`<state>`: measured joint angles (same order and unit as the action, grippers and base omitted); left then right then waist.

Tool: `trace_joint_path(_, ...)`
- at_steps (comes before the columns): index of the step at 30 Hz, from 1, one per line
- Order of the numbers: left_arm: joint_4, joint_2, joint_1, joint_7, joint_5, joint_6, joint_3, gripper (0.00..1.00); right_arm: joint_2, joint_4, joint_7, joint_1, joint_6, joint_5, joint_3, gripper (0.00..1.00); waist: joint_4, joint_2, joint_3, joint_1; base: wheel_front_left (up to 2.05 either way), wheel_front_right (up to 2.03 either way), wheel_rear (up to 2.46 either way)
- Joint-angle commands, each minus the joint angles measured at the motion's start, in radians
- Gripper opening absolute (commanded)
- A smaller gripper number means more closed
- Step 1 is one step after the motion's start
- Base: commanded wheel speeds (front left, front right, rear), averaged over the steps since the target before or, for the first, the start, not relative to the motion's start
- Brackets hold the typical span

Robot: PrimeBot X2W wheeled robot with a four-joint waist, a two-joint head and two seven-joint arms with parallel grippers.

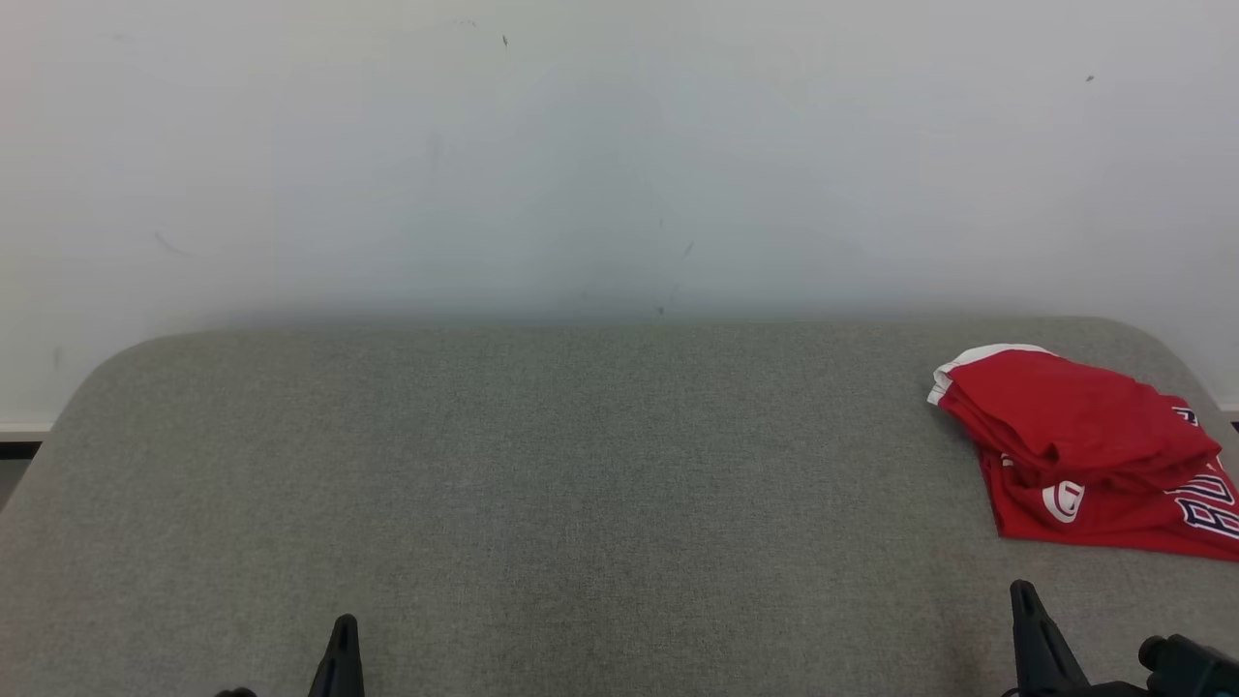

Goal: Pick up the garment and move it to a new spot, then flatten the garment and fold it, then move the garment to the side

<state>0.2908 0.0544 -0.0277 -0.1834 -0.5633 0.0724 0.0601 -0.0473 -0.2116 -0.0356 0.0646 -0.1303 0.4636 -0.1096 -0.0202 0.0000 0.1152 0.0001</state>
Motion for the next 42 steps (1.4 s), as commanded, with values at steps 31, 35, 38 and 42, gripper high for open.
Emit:
trace_joint_path(31, -0.034, -0.002, 0.082, 0.097, -0.454, 0.029, -0.013, 0.0, -0.003, 0.049, 0.087, -0.038, 0.0, 0.497, -0.059, 0.0, 0.006, 0.0, -0.035, 0.0, 0.0, 0.0, 0.0)
trace_joint_path(35, -0.036, -0.002, 0.087, 0.106, -0.498, 0.031, -0.014, 0.0, -0.003, 0.052, 0.097, -0.039, 0.0, 0.546, -0.064, 0.0, 0.007, 0.0, -0.04, 0.0, 0.0, 0.0, 0.0)
trace_joint_path(38, -0.037, -0.002, 0.09, 0.113, -0.533, 0.034, -0.015, 0.0, -0.003, 0.054, 0.104, -0.04, 0.0, 0.581, -0.068, 0.0, 0.008, 0.0, -0.043, 0.0, 0.0, 0.0, 0.0)
trace_joint_path(42, -0.038, -0.002, 0.093, 0.121, -0.562, 0.034, -0.016, 0.0, -0.003, 0.056, 0.11, -0.041, 0.0, 0.615, -0.073, 0.0, 0.008, 0.0, -0.046, 0.0, 0.0, 0.0, 0.0)
